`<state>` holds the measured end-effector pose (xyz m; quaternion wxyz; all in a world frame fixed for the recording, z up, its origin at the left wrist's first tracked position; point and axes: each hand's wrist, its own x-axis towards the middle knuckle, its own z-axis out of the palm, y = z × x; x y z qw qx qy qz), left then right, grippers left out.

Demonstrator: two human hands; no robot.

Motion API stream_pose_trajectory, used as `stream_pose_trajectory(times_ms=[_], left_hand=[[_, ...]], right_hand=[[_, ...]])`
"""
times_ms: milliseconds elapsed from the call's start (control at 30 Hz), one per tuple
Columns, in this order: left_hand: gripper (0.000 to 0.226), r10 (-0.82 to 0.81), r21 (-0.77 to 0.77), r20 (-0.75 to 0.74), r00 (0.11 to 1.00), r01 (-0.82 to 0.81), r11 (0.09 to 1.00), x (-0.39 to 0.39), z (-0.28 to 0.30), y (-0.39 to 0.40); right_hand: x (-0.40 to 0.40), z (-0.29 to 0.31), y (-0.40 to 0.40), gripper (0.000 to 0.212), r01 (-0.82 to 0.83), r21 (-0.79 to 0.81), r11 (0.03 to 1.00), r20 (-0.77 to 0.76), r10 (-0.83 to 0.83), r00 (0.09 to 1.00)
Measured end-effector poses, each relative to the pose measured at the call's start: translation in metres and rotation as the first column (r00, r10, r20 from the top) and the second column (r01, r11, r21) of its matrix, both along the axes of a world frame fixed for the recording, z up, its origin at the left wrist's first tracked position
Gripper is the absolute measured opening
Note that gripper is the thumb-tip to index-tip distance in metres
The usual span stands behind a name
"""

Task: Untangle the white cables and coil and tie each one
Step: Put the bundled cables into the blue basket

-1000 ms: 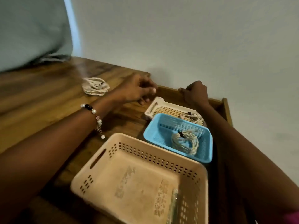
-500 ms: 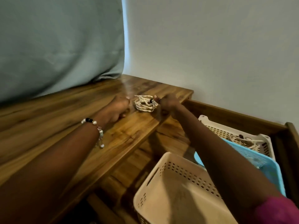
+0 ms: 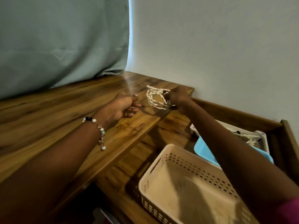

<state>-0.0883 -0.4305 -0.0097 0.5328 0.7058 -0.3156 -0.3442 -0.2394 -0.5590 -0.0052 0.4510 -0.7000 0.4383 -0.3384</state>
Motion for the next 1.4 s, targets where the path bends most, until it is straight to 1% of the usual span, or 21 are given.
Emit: stream_pose_trajectory(times_ms=[67, 133, 200, 300, 433, 467, 567, 733, 800, 833, 867, 933, 967, 1000, 1033, 1100, 1133, 1167, 1233, 1300, 1400], left_hand=[[0.018, 0.014, -0.017, 0.051, 0.999, -0.013, 1.000, -0.015, 0.003, 0.010], [0.017, 0.008, -0.053, 0.049, 0.999, -0.006, 0.999, -0.037, 0.008, 0.022], [0.017, -0.008, -0.104, 0.033, 0.999, 0.011, 0.995, -0.063, 0.014, 0.035], [0.015, -0.030, -0.170, 0.040, 0.999, 0.036, 0.985, -0.101, 0.017, 0.051], [0.012, -0.105, -0.216, 0.109, 0.988, 0.127, 0.968, -0.151, 0.009, 0.074], [0.012, -0.130, -0.219, 0.142, 0.981, 0.159, 0.963, -0.162, 0.007, 0.080], [0.013, -0.186, -0.201, 0.258, 0.948, 0.242, 0.949, -0.190, -0.004, 0.097], [0.013, -0.224, -0.161, 0.445, 0.867, 0.324, 0.932, -0.215, -0.023, 0.104], [0.013, -0.195, -0.160, 0.515, 0.835, 0.317, 0.935, -0.218, -0.032, 0.103], [0.014, -0.177, -0.162, 0.550, 0.816, 0.313, 0.936, -0.219, -0.036, 0.103], [0.014, -0.158, -0.165, 0.585, 0.796, 0.307, 0.937, -0.220, -0.039, 0.103], [0.014, -0.124, -0.166, 0.644, 0.755, 0.297, 0.940, -0.222, -0.044, 0.104], [0.014, -0.112, -0.164, 0.663, 0.740, 0.290, 0.943, -0.223, -0.046, 0.105], [0.014, -0.108, -0.158, 0.678, 0.727, 0.288, 0.945, -0.224, -0.049, 0.105], [0.014, -0.107, -0.150, 0.693, 0.713, 0.288, 0.946, -0.224, -0.053, 0.105], [0.014, -0.125, -0.124, 0.728, 0.675, 0.308, 0.943, -0.226, -0.060, 0.103], [0.014, -0.131, -0.112, 0.746, 0.653, 0.317, 0.942, -0.226, -0.063, 0.102], [0.015, -0.135, -0.101, 0.761, 0.635, 0.321, 0.942, -0.228, -0.066, 0.102], [0.017, -0.136, -0.083, 0.783, 0.607, 0.319, 0.944, -0.228, -0.069, 0.100], [0.018, -0.141, -0.070, 0.807, 0.573, 0.330, 0.942, -0.227, -0.070, 0.097], [0.018, -0.158, -0.055, 0.833, 0.531, 0.364, 0.930, -0.219, -0.070, 0.097]], right_hand=[[-0.032, 0.008, 0.023, 0.010, -0.095, -0.039, 0.995, -0.048, 0.093, 0.994], [-0.068, 0.013, 0.048, 0.006, -0.139, -0.087, 0.987, -0.118, 0.128, 0.985], [-0.106, 0.011, 0.074, 0.012, -0.156, -0.105, 0.982, -0.179, 0.135, 0.975], [-0.155, 0.001, 0.111, 0.017, -0.189, -0.030, 0.981, -0.208, 0.179, 0.962], [-0.201, -0.022, 0.145, 0.007, -0.196, 0.031, 0.980, -0.284, 0.196, 0.938], [-0.208, -0.029, 0.151, 0.008, -0.195, 0.039, 0.980, -0.337, 0.197, 0.921], [-0.222, -0.051, 0.161, 0.026, -0.219, 0.018, 0.976, -0.521, 0.196, 0.831], [-0.232, -0.076, 0.165, 0.021, -0.290, -0.066, 0.955, -0.724, 0.154, 0.672], [-0.237, -0.073, 0.163, 0.022, -0.295, -0.124, 0.947, -0.760, 0.100, 0.642], [-0.243, -0.068, 0.164, 0.023, -0.273, -0.180, 0.945, -0.739, 0.053, 0.672], [-0.249, -0.062, 0.165, 0.024, -0.223, -0.241, 0.945, -0.683, -0.002, 0.730], [-0.263, -0.053, 0.167, 0.018, -0.050, -0.398, 0.916, -0.488, -0.166, 0.857], [-0.270, -0.052, 0.167, 0.013, 0.073, -0.466, 0.882, -0.385, -0.277, 0.880], [-0.277, -0.054, 0.167, 0.009, 0.202, -0.504, 0.839, -0.309, -0.394, 0.866], [-0.282, -0.057, 0.167, 0.009, 0.317, -0.520, 0.793, -0.280, -0.509, 0.814], [-0.293, -0.066, 0.166, 0.019, 0.494, -0.469, 0.732, -0.369, -0.670, 0.643], [-0.296, -0.070, 0.167, 0.027, 0.557, -0.386, 0.735, -0.440, -0.678, 0.589], [-0.299, -0.073, 0.169, 0.033, 0.596, -0.293, 0.748, -0.479, -0.654, 0.586], [-0.301, -0.077, 0.168, 0.033, 0.589, -0.187, 0.786, -0.456, -0.600, 0.657], [-0.300, -0.078, 0.166, 0.034, 0.544, -0.207, 0.813, -0.438, -0.574, 0.691], [-0.296, -0.074, 0.167, 0.038, 0.525, -0.234, 0.818, -0.429, -0.572, 0.699]])
